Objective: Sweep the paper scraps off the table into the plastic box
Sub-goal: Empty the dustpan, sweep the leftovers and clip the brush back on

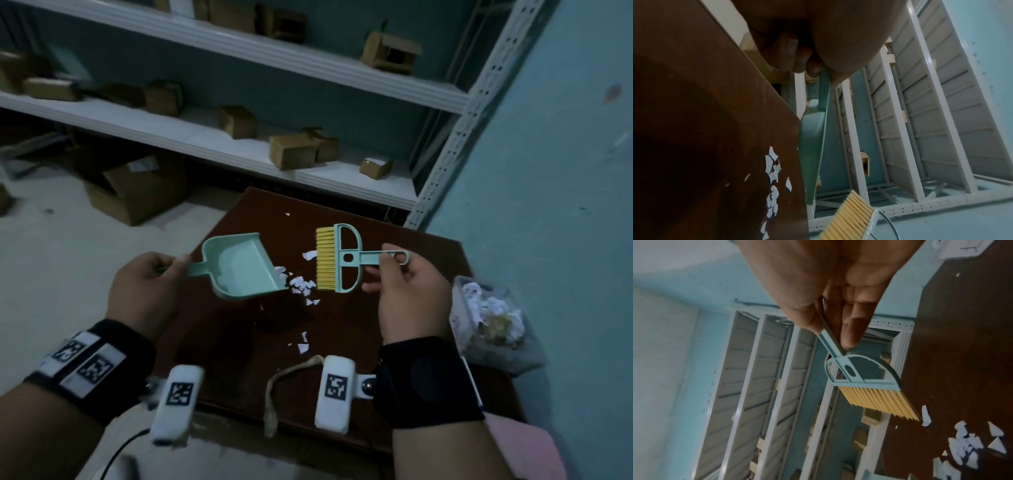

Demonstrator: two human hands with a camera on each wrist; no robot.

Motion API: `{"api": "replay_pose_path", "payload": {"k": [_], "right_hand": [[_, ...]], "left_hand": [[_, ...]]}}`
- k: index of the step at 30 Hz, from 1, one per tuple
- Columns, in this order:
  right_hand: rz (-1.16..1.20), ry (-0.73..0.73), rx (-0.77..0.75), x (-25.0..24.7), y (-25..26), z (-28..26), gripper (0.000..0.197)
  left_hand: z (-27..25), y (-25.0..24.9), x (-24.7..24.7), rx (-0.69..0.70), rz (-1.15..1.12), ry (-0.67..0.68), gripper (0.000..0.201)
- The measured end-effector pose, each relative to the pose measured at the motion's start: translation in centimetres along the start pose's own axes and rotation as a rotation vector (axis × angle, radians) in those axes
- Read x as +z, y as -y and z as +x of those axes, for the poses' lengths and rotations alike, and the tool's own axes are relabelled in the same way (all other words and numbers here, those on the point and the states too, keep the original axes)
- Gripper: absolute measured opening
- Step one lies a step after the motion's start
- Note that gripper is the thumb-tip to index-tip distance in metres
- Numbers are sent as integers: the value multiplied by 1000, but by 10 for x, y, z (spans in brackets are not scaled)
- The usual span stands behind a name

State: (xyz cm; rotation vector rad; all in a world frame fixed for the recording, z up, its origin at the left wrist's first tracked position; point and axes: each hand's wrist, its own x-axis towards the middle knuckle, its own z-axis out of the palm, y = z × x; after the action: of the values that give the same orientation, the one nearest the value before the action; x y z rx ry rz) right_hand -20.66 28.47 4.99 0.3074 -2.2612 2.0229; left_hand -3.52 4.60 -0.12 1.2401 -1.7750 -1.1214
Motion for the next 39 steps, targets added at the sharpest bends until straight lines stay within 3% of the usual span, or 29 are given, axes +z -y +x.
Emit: {"api": "replay_pose_path", "payload": {"k": [7, 12, 18, 21, 27, 31, 39], "right_hand": [[-234, 73, -116, 33, 13, 12, 19], [-624, 313, -349, 98, 33, 101, 22], [-1036, 522, -324, 162, 7, 196, 22], [-1075, 538, -327, 183, -4, 215, 23], [-1027, 573, -311, 225, -28, 221, 24], [-1112, 651, -352, 238, -32, 214, 27], [-1203, 845, -401, 189, -6, 160, 25]], "left_hand": [[24, 5, 7, 14, 6, 27, 30], [46, 6, 7, 38, 1, -29, 27], [58, 14, 20, -95, -64, -32, 29], [55, 13, 28, -120, -107, -48, 28], [51, 9, 38, -65, -92, -152, 23], [51, 11, 42, -93, -85, -152, 24], [65, 18, 29, -240, -179, -184, 31]]}}
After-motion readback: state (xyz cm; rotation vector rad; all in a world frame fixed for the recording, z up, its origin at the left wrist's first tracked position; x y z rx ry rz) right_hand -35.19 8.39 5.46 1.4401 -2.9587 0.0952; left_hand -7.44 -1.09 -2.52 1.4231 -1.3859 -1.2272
